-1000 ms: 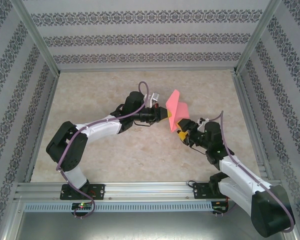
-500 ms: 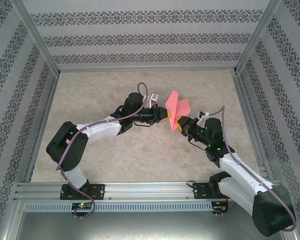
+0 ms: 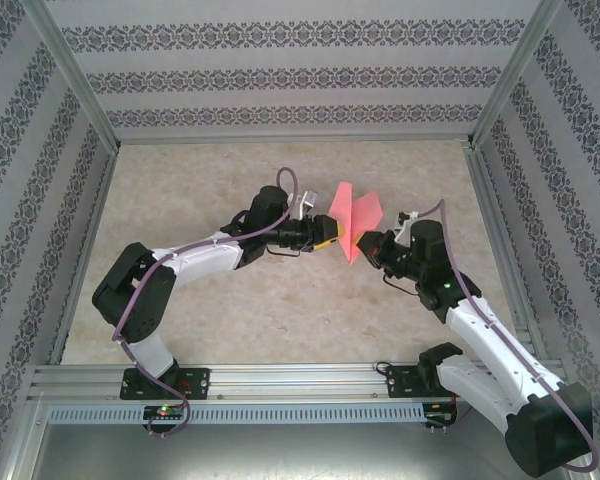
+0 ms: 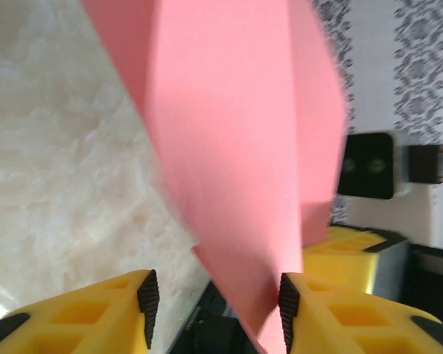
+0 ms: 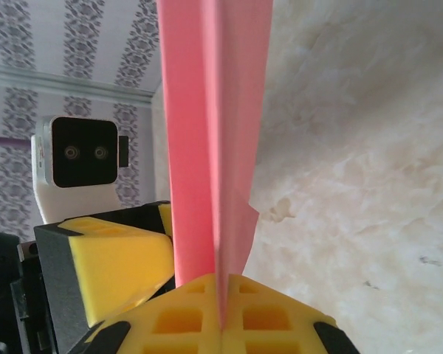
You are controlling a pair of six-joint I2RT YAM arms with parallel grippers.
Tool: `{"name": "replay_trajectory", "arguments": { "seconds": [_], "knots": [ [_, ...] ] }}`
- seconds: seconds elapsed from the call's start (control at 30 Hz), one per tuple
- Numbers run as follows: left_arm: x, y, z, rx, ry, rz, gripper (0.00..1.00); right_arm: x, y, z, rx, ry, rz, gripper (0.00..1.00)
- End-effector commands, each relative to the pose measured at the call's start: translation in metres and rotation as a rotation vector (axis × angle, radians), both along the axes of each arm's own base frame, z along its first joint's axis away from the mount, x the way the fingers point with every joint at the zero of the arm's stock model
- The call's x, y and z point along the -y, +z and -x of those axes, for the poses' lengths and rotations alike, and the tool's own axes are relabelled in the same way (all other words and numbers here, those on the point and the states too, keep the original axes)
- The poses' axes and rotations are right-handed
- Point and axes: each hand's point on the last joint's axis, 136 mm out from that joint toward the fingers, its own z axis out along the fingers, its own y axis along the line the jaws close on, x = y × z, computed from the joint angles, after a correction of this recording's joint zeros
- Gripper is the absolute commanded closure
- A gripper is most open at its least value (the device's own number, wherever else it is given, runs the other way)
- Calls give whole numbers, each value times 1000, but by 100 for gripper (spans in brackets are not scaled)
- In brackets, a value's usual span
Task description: Fold a paper plane with a square sheet of paper (pick it up from the middle)
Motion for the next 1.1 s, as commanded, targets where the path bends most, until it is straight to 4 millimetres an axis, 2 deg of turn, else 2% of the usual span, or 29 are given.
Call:
{"name": "replay_trajectory", "arguments": {
  "seconds": [0.0,0.23,0.67,0.77,1.07],
  "knots": [
    [-11,12,6,55,-15,-91,44,9,-15,3,-9,36,145,100],
    [-29,22,12,69,45,-145,35,10,-16,3,3,60,227,100],
    [-11,14,6,0,35,-108,33,-3,-13,3,41,126,320,100],
    [-11,9,7,-4,31,-117,33,-1,-14,5,47,142,401,100],
    [-50,-1,7,25,76,-250,32,15,-22,12,83,173,737,100]
  ]
}}
